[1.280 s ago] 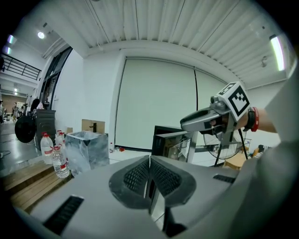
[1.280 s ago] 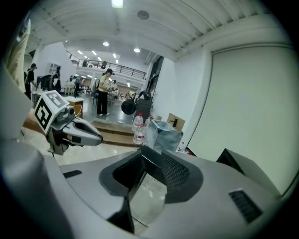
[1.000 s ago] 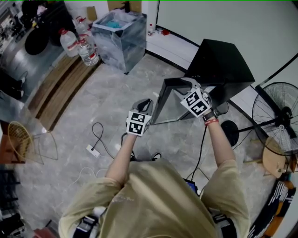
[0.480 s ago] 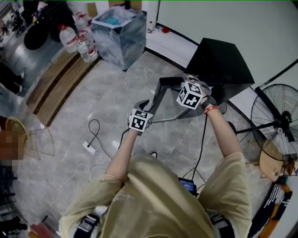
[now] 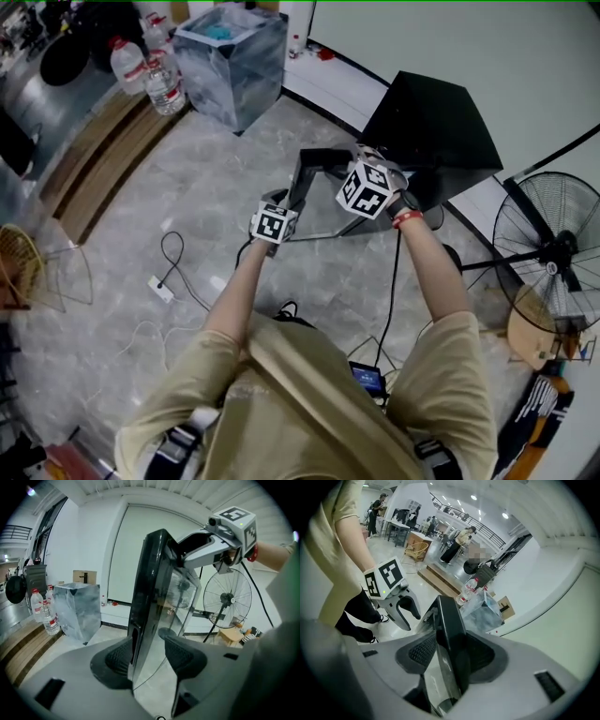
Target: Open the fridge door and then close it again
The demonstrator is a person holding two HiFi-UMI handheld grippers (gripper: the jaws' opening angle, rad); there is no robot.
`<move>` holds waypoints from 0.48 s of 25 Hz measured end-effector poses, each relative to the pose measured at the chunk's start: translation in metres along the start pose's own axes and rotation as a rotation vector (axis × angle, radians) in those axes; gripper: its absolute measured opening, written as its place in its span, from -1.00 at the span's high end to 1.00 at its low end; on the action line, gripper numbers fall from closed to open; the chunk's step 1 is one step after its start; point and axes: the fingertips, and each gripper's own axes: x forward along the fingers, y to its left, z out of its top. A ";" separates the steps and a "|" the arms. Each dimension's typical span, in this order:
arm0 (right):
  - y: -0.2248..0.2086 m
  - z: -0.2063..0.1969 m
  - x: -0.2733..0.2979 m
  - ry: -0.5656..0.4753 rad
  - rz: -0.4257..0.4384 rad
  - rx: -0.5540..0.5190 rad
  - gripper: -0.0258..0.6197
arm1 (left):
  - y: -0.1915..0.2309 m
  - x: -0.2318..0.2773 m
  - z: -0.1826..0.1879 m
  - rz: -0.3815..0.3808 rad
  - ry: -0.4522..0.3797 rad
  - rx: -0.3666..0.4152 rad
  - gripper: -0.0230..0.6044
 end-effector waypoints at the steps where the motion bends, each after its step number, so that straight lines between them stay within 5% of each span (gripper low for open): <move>1: 0.000 0.000 0.000 -0.003 0.002 0.000 0.25 | 0.000 0.004 0.000 0.002 0.001 -0.002 0.26; 6: 0.001 0.002 0.000 -0.003 0.023 0.001 0.26 | 0.003 0.020 0.000 0.028 0.033 -0.008 0.27; 9: 0.000 0.002 0.000 0.000 0.031 0.005 0.26 | 0.014 0.024 -0.001 0.079 0.058 -0.024 0.50; 12: -0.004 0.003 0.003 -0.007 0.035 0.021 0.26 | 0.019 0.026 0.001 0.079 0.080 -0.012 0.51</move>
